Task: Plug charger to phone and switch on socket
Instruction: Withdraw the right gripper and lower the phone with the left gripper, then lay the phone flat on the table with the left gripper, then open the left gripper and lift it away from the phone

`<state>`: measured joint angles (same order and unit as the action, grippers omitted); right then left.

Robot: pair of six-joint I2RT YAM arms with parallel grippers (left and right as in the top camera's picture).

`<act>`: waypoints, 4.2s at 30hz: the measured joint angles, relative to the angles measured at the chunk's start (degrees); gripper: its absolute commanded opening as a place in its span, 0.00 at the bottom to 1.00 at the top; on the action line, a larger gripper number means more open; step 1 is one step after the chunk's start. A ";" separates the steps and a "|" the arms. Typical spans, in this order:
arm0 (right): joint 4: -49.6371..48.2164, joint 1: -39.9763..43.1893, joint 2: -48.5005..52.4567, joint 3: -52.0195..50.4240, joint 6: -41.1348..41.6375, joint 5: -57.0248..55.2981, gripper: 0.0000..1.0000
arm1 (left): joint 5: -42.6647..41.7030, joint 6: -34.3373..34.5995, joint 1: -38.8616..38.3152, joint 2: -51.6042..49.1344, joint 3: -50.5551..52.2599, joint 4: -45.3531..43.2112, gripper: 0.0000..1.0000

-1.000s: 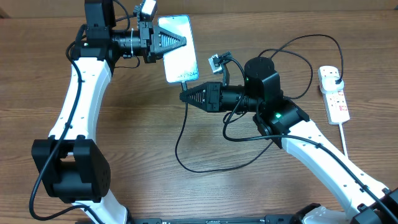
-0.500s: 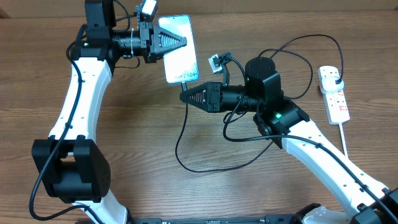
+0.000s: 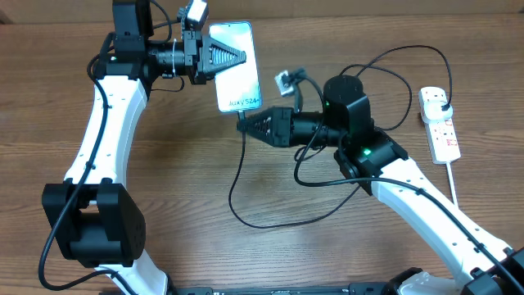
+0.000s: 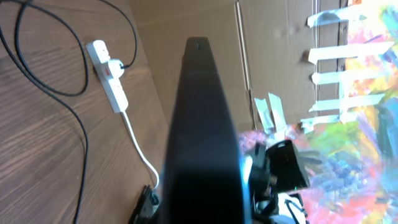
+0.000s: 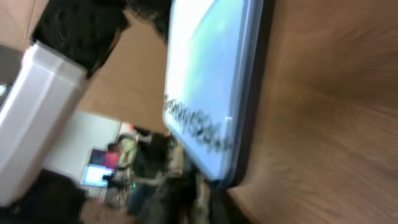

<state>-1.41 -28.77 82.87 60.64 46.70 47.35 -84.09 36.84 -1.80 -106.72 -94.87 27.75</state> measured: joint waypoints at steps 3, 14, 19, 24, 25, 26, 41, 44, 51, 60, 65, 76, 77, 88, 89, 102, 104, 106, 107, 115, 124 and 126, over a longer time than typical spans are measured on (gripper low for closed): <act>1.53 1.03 -0.04 0.00 -0.42 -1.29 0.27 | 0.66 -0.79 0.07 0.00 0.00 0.00 0.04; 9.33 1.81 -0.07 0.00 -3.72 -3.04 0.38 | 7.28 -7.50 2.21 0.00 0.00 9.53 0.04; 16.74 5.70 -0.07 0.00 -6.51 -3.23 0.39 | 21.57 -15.58 1.84 0.00 0.02 24.96 0.04; 22.75 10.34 -0.07 0.00 -10.58 -3.52 0.42 | 29.11 -22.60 0.26 -0.07 0.02 29.97 0.04; 23.61 10.73 -0.07 0.00 -11.21 -3.61 0.43 | 29.73 -23.67 -0.13 -0.20 0.02 30.51 0.04; 24.63 11.04 -0.07 0.00 -12.24 -3.80 0.43 | 30.23 -24.76 -0.66 -0.39 0.02 30.91 0.04; 36.22 11.17 -0.07 0.00 -17.79 -9.92 0.46 | 32.41 -29.70 -5.64 -16.00 0.02 29.77 0.04; 36.89 11.17 -0.07 0.00 -18.18 -10.34 0.46 | 32.87 -29.83 -6.12 -18.67 0.02 28.04 0.04; 37.92 11.17 -0.07 0.00 -18.60 -11.04 0.47 | 37.55 -29.81 -7.76 -21.14 0.02 26.38 0.04; 38.27 11.15 -0.07 0.00 -19.54 -11.63 0.47 | 45.24 -27.30 -9.86 -21.14 0.02 25.79 0.04; 38.29 11.17 -0.07 0.00 -19.69 -11.63 0.47 | 47.04 -24.26 -9.92 -21.16 0.02 25.57 0.05; 39.67 11.15 -0.07 0.00 -19.74 -11.78 0.47 | 49.83 -21.70 -10.23 -21.70 0.02 25.86 0.18; 39.74 11.17 -0.07 0.00 -19.74 -11.80 0.47 | 50.05 -21.70 -10.23 -21.70 0.02 25.92 0.21; 40.79 11.15 -0.07 0.00 -19.76 -11.82 0.47 | 53.88 -21.73 -10.23 -21.70 0.02 28.63 0.33; 40.96 11.17 -0.07 0.00 -19.76 -11.82 0.47 | 54.42 -21.70 -10.23 -21.70 0.02 28.85 0.33; 41.40 11.17 -0.07 0.00 -19.71 -11.82 0.47 | 56.54 -21.53 -10.23 -21.70 0.00 29.66 0.41; 41.40 11.17 -0.07 0.00 -19.76 -11.82 0.47 | 56.92 -21.53 -10.23 -21.70 -0.04 30.01 0.41; 41.40 11.15 -0.07 0.00 -19.76 -11.82 0.47 | 57.29 -21.53 -10.23 -21.70 -0.09 30.40 0.41; 41.42 11.15 -0.07 0.00 -19.76 -11.82 0.47 | 57.53 -21.53 -10.23 -21.70 -0.11 30.58 0.41; 41.42 11.17 -0.07 0.00 -19.74 -11.82 0.47 | 58.80 -21.44 -10.23 -21.55 -0.48 31.04 0.54; 41.48 11.17 -0.07 0.00 -19.74 -12.09 0.47 | 70.20 -18.71 -10.88 -20.74 -1.07 31.85 0.55; 41.48 11.17 -0.07 0.00 -19.78 -12.41 0.46 | 72.48 -18.32 -10.86 -20.63 -1.16 31.91 0.54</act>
<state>40.07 -17.61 82.81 60.64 26.92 34.94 -11.62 18.52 -12.67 -127.35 -96.03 59.66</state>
